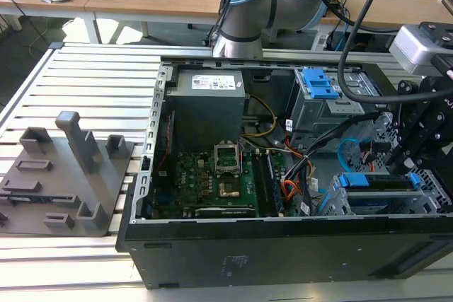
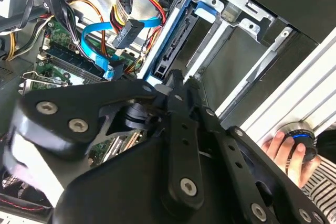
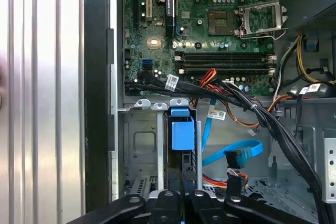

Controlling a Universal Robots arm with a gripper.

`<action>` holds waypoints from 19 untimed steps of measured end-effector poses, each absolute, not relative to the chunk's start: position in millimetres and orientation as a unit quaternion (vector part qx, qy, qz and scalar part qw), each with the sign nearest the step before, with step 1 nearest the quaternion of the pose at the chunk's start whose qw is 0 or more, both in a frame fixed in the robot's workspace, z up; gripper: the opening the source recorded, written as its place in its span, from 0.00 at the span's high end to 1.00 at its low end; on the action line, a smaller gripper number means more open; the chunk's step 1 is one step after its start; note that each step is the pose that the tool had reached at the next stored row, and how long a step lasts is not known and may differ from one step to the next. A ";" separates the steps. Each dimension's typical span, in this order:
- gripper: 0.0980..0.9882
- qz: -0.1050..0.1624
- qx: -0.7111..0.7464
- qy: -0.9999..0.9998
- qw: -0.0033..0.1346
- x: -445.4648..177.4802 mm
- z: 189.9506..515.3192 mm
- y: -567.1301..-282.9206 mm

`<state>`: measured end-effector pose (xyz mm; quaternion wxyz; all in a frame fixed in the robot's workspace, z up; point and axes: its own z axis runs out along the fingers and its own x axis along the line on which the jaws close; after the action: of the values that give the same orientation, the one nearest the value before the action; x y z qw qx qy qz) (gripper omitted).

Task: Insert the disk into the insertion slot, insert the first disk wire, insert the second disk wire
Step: 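Insert the first disk wire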

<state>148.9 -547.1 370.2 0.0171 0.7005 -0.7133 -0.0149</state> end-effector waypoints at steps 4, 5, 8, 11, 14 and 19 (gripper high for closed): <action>0.77 -0.015 0.700 -0.713 0.017 150.9 370.1 -544.8; 0.77 -0.015 0.700 -0.713 0.017 153.4 370.1 -543.1; 0.77 -0.015 0.700 -0.713 0.017 157.8 370.2 -540.7; 0.77 -0.014 0.700 -0.713 0.018 158.1 377.1 -539.0; 0.77 -0.013 0.700 -0.713 0.019 158.2 385.6 -531.9; 0.77 -0.010 0.700 -0.713 0.022 158.2 385.6 -509.5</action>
<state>158.2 -509.5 385.6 0.0218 0.7003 -0.7134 -0.0101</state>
